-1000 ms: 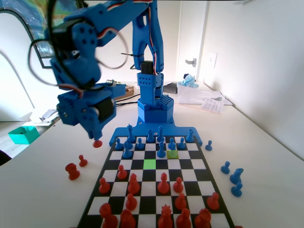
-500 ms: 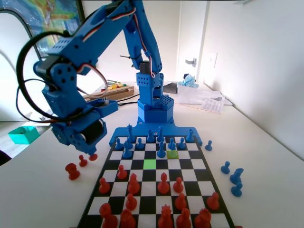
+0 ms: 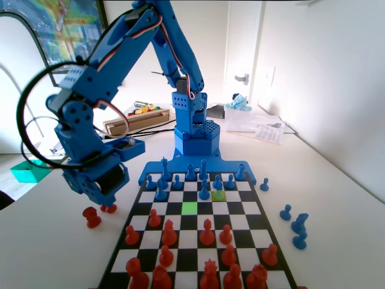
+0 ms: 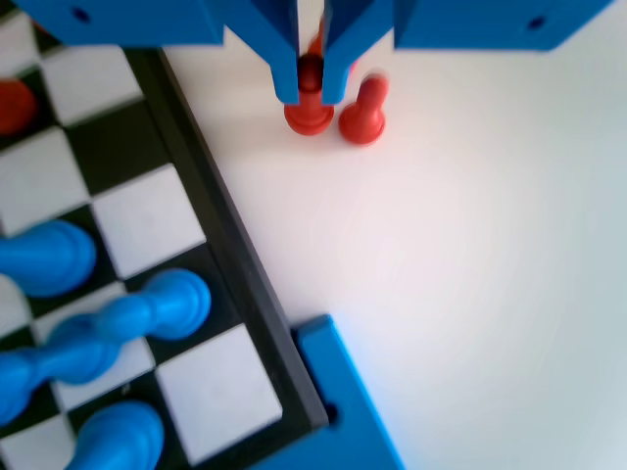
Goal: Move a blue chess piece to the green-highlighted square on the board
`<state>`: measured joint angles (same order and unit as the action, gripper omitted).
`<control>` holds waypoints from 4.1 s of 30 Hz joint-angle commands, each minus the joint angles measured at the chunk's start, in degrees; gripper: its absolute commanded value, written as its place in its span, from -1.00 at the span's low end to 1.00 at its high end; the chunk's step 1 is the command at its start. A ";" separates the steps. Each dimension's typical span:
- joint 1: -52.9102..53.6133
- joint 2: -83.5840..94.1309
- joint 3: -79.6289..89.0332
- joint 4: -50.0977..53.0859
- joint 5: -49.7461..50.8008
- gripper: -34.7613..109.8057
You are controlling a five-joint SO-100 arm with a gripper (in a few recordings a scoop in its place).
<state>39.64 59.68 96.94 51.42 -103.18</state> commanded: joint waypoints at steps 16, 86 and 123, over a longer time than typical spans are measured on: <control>-0.26 3.08 -1.41 -0.26 -0.70 -0.39; -40.34 42.45 23.99 6.33 18.02 -0.40; -50.27 29.97 21.97 4.57 26.10 -0.40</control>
<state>-9.14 88.24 121.90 55.20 -77.26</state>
